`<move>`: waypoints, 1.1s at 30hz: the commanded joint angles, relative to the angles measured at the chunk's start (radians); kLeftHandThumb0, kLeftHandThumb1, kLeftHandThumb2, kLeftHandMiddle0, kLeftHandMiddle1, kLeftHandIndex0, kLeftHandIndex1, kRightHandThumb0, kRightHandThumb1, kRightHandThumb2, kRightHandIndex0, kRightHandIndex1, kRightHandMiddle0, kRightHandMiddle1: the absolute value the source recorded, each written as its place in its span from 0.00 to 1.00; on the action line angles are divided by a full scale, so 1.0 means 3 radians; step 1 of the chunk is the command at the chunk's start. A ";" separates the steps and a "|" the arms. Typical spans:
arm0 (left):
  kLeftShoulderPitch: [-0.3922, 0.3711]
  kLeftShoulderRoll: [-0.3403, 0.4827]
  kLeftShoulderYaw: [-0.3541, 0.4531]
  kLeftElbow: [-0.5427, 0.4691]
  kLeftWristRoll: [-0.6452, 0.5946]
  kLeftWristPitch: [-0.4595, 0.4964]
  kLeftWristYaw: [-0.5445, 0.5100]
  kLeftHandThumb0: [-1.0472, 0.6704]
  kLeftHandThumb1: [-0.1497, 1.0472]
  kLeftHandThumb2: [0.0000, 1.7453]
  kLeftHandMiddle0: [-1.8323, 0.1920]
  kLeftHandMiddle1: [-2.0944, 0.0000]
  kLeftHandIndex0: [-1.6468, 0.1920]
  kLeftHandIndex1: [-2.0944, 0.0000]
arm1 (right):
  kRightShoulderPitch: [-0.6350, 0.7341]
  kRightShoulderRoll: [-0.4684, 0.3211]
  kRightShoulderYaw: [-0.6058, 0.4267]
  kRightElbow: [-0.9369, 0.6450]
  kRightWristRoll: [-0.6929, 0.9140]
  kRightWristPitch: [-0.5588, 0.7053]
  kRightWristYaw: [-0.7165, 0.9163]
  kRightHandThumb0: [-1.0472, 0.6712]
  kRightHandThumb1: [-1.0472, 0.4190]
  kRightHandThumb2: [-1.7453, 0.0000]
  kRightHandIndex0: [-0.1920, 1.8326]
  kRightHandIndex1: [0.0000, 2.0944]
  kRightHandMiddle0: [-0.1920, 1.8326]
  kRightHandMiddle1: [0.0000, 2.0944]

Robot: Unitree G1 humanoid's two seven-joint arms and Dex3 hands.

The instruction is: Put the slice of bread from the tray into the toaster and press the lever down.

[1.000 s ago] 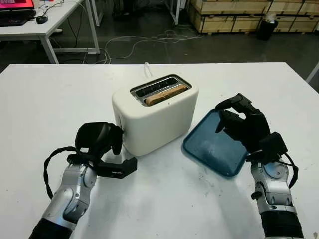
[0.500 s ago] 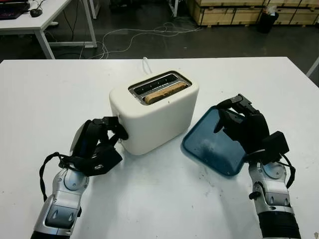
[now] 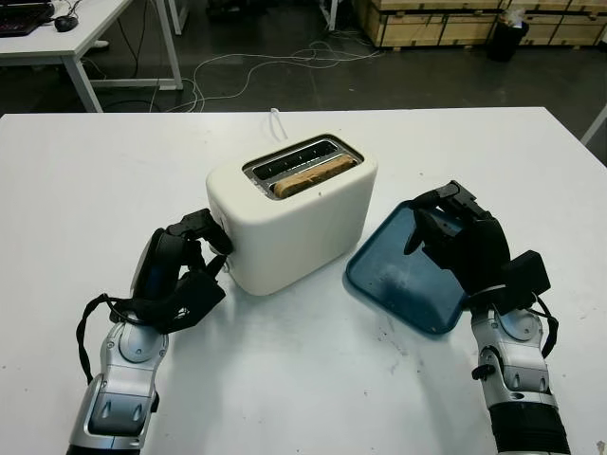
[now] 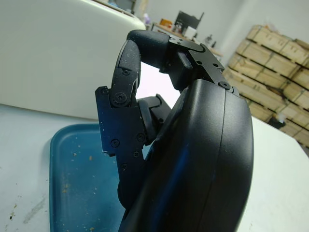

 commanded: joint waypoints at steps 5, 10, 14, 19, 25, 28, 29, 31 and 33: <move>-0.0150 -0.0248 0.0183 -0.0694 0.0088 -0.0059 0.0385 0.62 0.80 0.51 0.42 0.17 0.69 0.17 | -0.0036 -0.0079 -0.0073 0.0192 -0.0363 -0.0417 -0.0290 0.39 0.09 0.80 0.47 0.83 0.39 0.71; -0.0057 -0.0290 0.0237 -0.0746 0.0117 -0.0049 0.0368 0.60 0.88 0.41 0.43 0.17 0.69 0.17 | 0.0015 -0.0090 -0.0107 0.0177 -0.0412 -0.0419 -0.0365 0.40 0.09 0.81 0.47 0.83 0.39 0.71; -0.0028 -0.0211 0.0289 -0.0777 0.0140 -0.0040 0.0290 0.60 0.89 0.43 0.44 0.17 0.66 0.17 | 0.0009 -0.0158 -0.0159 0.0223 -0.0399 -0.0432 -0.0330 0.40 0.09 0.81 0.45 0.83 0.38 0.72; -0.0022 0.0025 0.0433 -0.0797 0.0108 0.0020 0.0123 0.63 0.88 0.45 0.43 0.17 0.62 0.17 | -0.0052 -0.0333 -0.0190 0.0299 -0.0418 -0.0434 -0.0272 0.41 0.09 0.82 0.42 0.83 0.37 0.69; -0.0028 0.0420 0.0642 -0.0810 0.0089 0.0223 -0.0216 0.63 0.74 0.54 0.43 0.17 0.58 0.17 | -0.0202 -0.0598 -0.0196 0.0535 -0.0490 -0.0618 -0.0173 0.41 0.09 0.82 0.43 0.83 0.35 0.74; -0.0035 0.0558 0.0717 -0.0824 0.0064 0.0321 -0.0358 0.61 0.69 0.55 0.44 0.17 0.57 0.17 | -0.0268 -0.0727 -0.0182 0.0599 -0.0563 -0.0624 -0.0158 0.40 0.09 0.82 0.44 0.83 0.40 0.63; -0.0035 0.0597 0.0728 -0.0824 0.0062 0.0340 -0.0390 0.60 0.68 0.55 0.45 0.17 0.57 0.17 | -0.0287 -0.0765 -0.0174 0.0608 -0.0591 -0.0635 -0.0155 0.39 0.09 0.82 0.44 0.83 0.42 0.60; -0.0035 0.0652 0.0745 -0.0815 0.0046 0.0359 -0.0433 0.59 0.66 0.55 0.45 0.17 0.57 0.17 | -0.0316 -0.0827 -0.0161 0.0603 -0.0631 -0.0644 -0.0135 0.38 0.09 0.82 0.44 0.83 0.44 0.57; -0.0039 0.0696 0.0747 -0.0798 0.0038 0.0364 -0.0455 0.58 0.66 0.55 0.46 0.17 0.57 0.17 | -0.0341 -0.0877 -0.0151 0.0604 -0.0652 -0.0645 -0.0106 0.37 0.09 0.81 0.44 0.83 0.45 0.52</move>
